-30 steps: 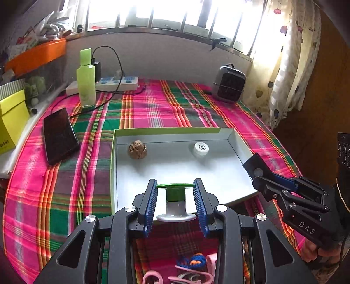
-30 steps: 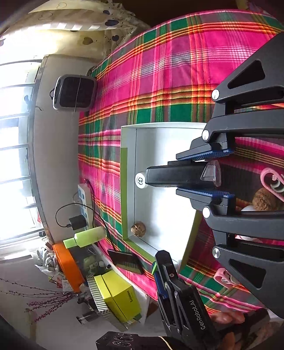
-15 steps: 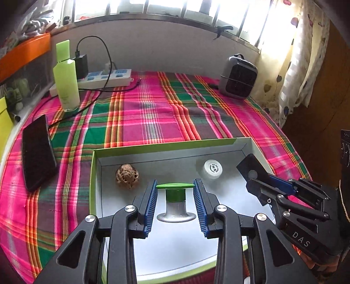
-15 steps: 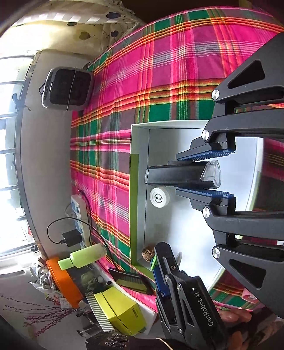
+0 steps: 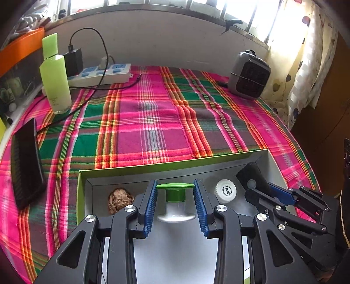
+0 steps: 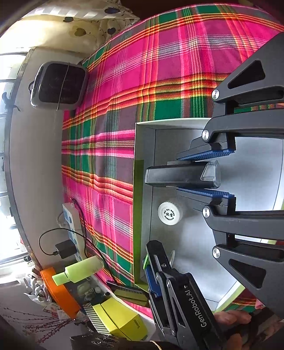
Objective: Organize objects
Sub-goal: 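Carry the black device (right gripper) and green toy (left gripper) to the box, then lower the black device and open the right gripper while the left releases the green toy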
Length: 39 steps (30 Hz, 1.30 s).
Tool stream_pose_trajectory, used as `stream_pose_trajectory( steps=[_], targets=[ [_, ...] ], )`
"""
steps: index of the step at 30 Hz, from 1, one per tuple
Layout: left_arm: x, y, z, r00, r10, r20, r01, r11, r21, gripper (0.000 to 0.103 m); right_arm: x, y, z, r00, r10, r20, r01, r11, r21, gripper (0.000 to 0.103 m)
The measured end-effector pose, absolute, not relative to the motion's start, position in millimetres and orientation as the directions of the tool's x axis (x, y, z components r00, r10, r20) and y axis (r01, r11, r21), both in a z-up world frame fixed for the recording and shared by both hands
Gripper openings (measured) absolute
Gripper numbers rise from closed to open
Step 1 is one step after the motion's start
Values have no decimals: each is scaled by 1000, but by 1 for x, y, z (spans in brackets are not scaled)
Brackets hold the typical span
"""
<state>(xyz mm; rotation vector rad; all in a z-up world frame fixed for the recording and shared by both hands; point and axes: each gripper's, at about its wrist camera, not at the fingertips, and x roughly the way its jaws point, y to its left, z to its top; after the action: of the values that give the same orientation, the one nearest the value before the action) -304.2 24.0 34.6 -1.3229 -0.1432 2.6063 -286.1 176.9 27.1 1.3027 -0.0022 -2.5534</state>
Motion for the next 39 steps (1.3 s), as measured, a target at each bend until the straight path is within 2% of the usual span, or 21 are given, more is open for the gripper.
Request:
stream_pose_trajectory(
  steps=[20,24,28,31,39],
  targets=[
    [-316,25,23,-540,222,-812,-135,-975,-176,33,-289,167,26,-570,-229,-789,257,-962,94,25],
    [-314,24,24,-542,210,-814,-128,-978,-167,41,-287,166,29,-586,-219,-780,253,-964,80,27],
    [-308,24,28,-558,196,-807,-127,-980,-151,46,-284,167,31,-593,-218,-775,246,-966,84,38],
    [-303,22,32,-560,199,-804,-122,-980,-158,51,-280,167,34,-599,-220,-770,242,-966,88,40],
    [-278,21,47,-603,165,-781,-119,-986,-116,54,-264,171,43,-621,-208,-755,222,-971,85,43]
  ],
)
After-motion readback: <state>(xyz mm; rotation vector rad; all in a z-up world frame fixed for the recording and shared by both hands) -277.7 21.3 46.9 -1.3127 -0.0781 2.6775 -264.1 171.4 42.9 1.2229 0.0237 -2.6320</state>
